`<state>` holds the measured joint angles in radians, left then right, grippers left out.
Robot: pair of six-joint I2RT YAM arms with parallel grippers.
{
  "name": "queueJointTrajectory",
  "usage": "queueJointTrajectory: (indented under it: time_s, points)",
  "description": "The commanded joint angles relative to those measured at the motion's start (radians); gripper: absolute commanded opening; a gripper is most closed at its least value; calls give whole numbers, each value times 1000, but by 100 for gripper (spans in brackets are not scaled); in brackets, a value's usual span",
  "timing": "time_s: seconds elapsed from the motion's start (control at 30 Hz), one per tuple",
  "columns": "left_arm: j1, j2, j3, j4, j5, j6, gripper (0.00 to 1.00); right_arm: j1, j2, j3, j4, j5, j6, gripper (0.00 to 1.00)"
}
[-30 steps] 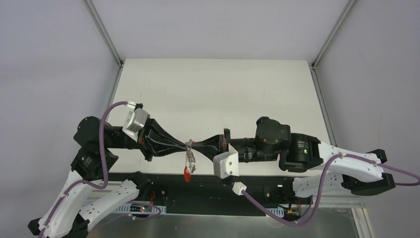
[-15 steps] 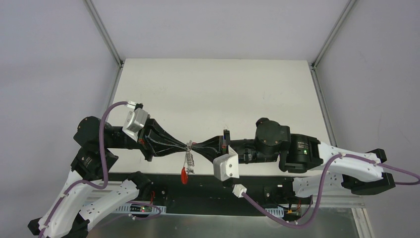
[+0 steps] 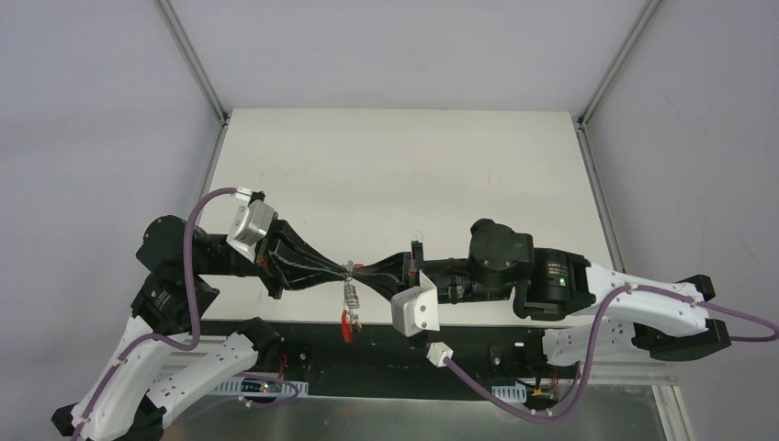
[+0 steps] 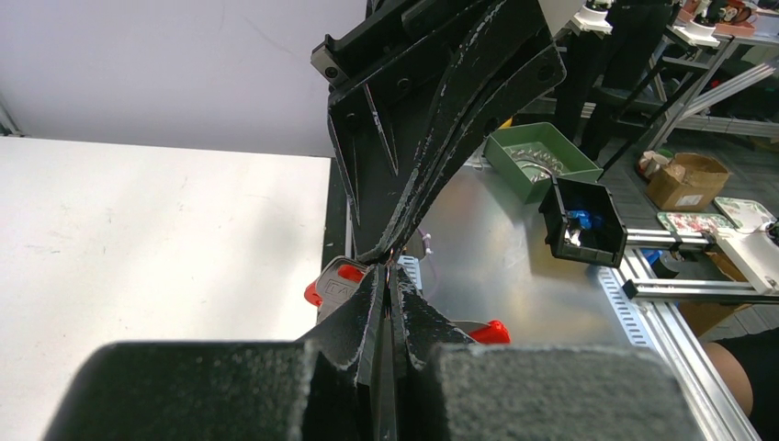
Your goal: Put the keys on the keyring
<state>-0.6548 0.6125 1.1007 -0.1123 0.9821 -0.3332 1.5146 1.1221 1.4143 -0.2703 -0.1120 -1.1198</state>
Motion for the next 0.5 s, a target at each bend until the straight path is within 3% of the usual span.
queueJointTrajectory:
  time_s: [0.0,0.47]
  points:
    - [-3,-6,5,56,-21,-9,0,12,10,42,52,-26,-15,0]
    - [-3,-20,11,27,-72,17,0,23,13,42,41,-32,-13,0]
